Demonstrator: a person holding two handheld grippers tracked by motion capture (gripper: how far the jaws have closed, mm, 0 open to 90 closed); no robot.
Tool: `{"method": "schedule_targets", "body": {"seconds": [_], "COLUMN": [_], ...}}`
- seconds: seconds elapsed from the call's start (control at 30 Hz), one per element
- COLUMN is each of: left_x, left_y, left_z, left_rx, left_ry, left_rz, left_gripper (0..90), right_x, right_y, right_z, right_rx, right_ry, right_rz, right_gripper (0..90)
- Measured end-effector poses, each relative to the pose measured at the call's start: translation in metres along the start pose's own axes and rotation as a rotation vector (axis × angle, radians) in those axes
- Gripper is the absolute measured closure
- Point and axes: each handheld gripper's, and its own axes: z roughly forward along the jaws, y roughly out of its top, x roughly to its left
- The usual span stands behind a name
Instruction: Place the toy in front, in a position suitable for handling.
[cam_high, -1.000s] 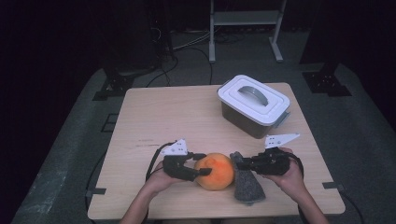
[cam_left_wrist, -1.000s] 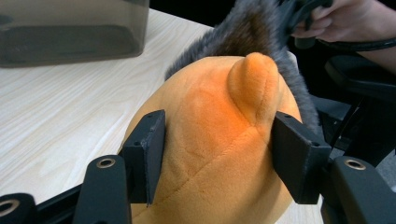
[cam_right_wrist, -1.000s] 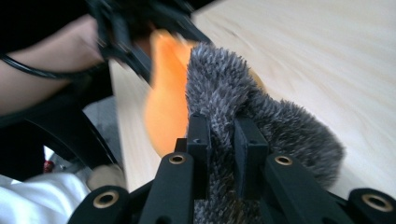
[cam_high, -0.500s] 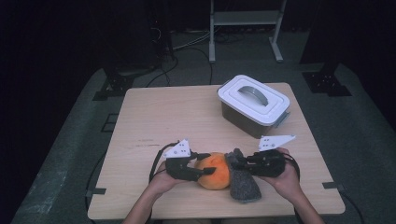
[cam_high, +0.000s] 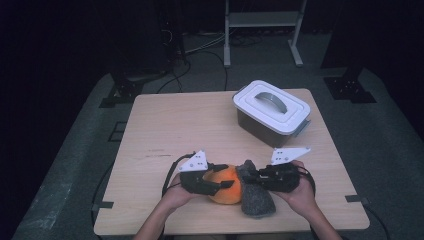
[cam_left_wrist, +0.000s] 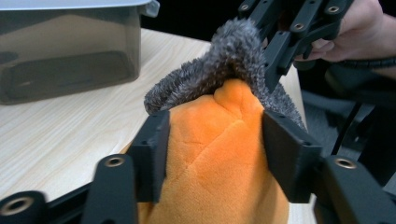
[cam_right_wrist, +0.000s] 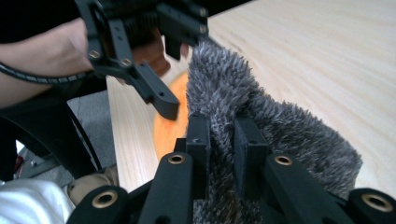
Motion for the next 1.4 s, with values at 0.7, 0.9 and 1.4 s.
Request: {"method": "schedule_targets", "body": {"seconds": [0.7,0.9,1.4], "left_x": [-0.002,0.006,0.003], "left_y": [-0.001,-0.003,-0.003], "left_z": [0.005,0.006,0.003], "left_rx": [0.04,0.049,0.084], "left_ry": [0.061,0.096,0.04], "left_rz": [0.019,-0.041,-0.025], "left_gripper": [39.1,13.7,34.2], "right_x": [0.004,-0.011,-0.017], "right_y": [0.004,-0.007,-0.008], "right_z": [-0.008,-0.007,-0.02], "right_rx": [-0.027,-0.009,0.004], "right_ry": [-0.031,-0.029,-0.084], "right_rz": [-0.019,0.031,0.04], "right_gripper": [77.2,77.4,76.8]}}
